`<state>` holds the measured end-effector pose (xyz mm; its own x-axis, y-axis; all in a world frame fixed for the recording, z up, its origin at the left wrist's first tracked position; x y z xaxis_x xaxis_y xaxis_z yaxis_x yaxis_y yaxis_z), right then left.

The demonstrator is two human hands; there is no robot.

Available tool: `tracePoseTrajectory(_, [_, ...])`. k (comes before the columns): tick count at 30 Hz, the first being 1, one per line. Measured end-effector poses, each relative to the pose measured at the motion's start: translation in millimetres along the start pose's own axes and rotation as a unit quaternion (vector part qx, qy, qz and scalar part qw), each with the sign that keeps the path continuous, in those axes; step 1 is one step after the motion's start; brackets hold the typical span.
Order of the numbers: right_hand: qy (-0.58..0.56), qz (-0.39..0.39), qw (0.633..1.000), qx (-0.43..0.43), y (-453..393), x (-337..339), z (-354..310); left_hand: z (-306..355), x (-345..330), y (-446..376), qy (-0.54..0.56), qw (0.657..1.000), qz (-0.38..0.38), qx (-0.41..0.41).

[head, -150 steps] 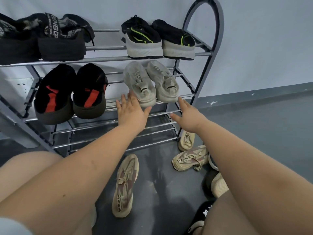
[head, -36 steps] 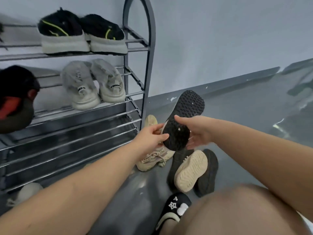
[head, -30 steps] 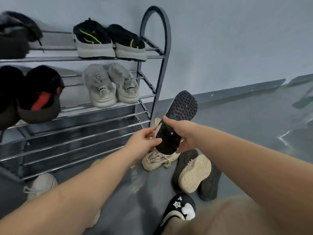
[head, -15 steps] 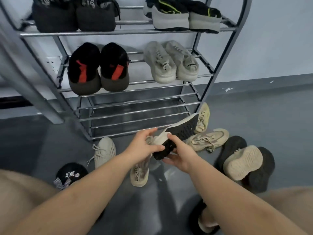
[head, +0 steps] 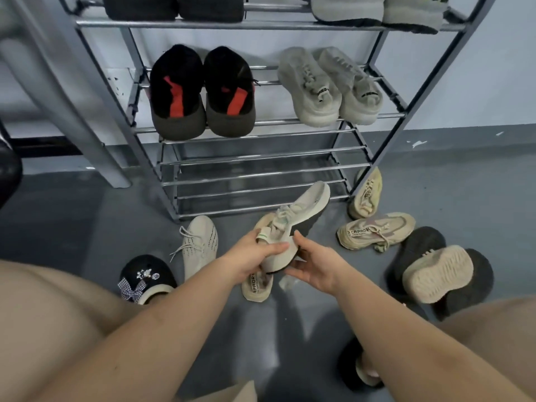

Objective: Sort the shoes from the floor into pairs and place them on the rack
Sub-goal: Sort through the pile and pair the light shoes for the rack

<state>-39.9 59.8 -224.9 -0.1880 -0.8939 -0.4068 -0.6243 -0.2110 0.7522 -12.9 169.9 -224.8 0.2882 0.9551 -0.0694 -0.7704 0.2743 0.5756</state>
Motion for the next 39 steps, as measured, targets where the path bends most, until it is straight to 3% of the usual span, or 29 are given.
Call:
tracePoseTrajectory(5, [-0.040, 0.037, 0.999, 0.006, -7.9, 5.1, 4.8, 8.9, -4.4, -9.5, -0.106, 0.993, 0.026, -0.052])
tracePoseTrajectory(7, [-0.039, 0.031, 0.999, -0.013, -8.7, 11.1, 5.1, 9.5, -1.8, -12.7, -0.077, 0.996, 0.021, -0.042])
tracePoseTrajectory(13, [0.010, -0.024, 0.998, -0.059, -12.2, 6.3, 12.9, -25.0, -0.3, -13.5, 0.051, 0.994, -0.032, 0.093])
tracePoseTrajectory(24, [0.080, 0.092, 0.990, -0.068, -25.2, 37.5, 29.8, -64.1, 10.3, -25.7, 0.054, 0.992, 0.011, 0.117])
tracePoseTrajectory(39, [0.134, 0.062, 0.986, -0.074, -67.1, -6.0, 41.8, -82.2, 55.1, -28.3, 0.134, 0.977, 0.062, 0.155])
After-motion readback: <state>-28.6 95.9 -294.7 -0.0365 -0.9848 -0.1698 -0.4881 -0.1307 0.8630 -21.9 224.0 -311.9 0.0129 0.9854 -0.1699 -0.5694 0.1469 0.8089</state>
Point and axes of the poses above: each hand's wrist, its own y-axis away from the middle knuckle, its own x-axis out of the back of the hand, z = x × y, the point moved 10 cm from there along -y, towards the middle knuckle, and after that the axes turned 4 degrees about -x, right-handed, at the moved point
